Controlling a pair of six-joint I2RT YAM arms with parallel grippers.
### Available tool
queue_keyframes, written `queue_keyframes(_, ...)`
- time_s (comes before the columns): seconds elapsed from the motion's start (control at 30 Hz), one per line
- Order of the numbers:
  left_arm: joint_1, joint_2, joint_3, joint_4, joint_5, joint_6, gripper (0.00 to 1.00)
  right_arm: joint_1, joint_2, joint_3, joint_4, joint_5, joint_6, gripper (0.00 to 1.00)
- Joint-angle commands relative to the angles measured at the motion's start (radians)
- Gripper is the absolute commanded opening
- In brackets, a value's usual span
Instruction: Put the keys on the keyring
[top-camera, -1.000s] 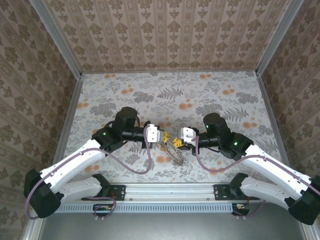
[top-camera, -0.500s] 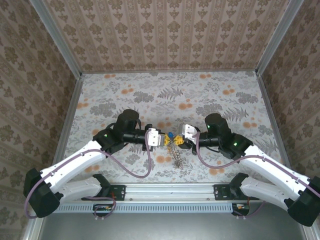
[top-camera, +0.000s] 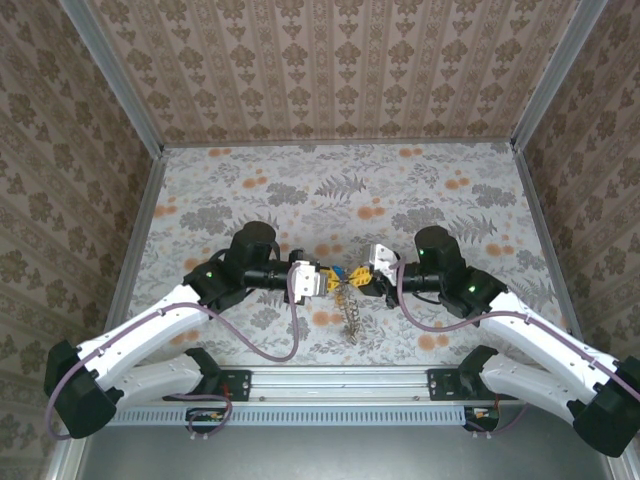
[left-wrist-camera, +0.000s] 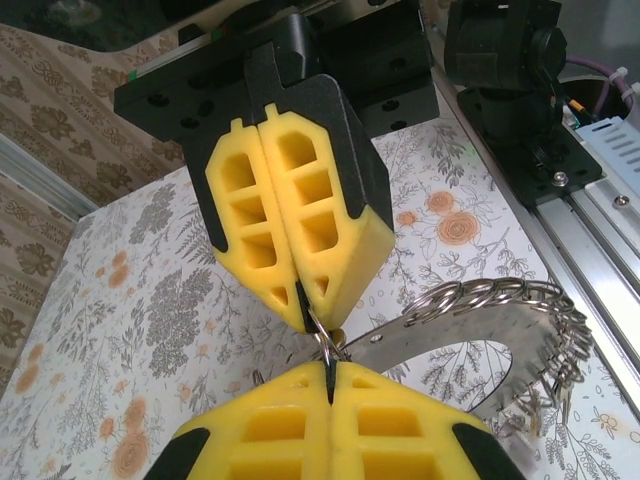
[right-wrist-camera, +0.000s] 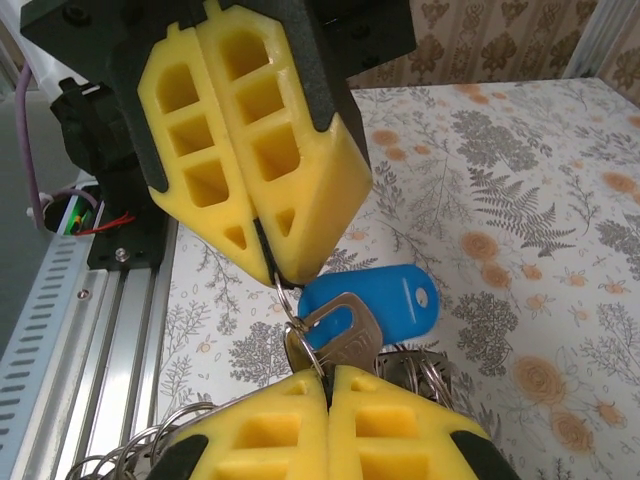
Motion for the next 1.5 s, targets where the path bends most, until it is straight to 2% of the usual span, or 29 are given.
queue_keyframes(0.0,-0.015,-0.013,-0.017,0.001,0.014,0.035,0.0,-0.022,-0.032,-0.006,0.101,-0.039,0.056,0.0)
queue_keyframes(0.4,-0.024,-0.028,-0.058,0.074,-0.091,-0.004,0.0,-0.07,-0.062,-0.057,0.241,-0.071,0.168,0.0)
queue_keyframes(0.57,-0.024,-0.002,-0.06,0.12,-0.128,-0.095,0.0,-0.07,-0.073,-0.068,0.287,-0.081,0.188,0.0)
queue_keyframes(0.77,-0.024,0.017,-0.057,0.202,-0.147,-0.22,0.32,-0.07,-0.076,-0.075,0.309,-0.074,0.194,0.0)
queue_keyframes(0.93,-0.023,0.02,-0.061,0.27,-0.147,-0.302,0.4,-0.07,-0.074,-0.081,0.319,-0.07,0.195,0.0)
queue_keyframes(1.07,-0.02,0.025,-0.066,0.333,-0.152,-0.364,0.41,-0.068,-0.076,-0.087,0.325,-0.066,0.194,0.0)
queue_keyframes(1.17,-0.02,0.03,-0.067,0.36,-0.139,-0.385,0.37,-0.068,-0.077,-0.093,0.334,-0.057,0.198,0.0)
queue_keyframes(1.3,-0.022,0.042,-0.062,0.349,-0.117,-0.387,0.26,-0.068,-0.086,-0.103,0.348,-0.048,0.205,0.0)
queue_keyframes(1.47,-0.02,0.05,-0.055,0.291,-0.158,-0.383,0.26,-0.068,-0.099,-0.111,0.348,-0.04,0.202,0.0)
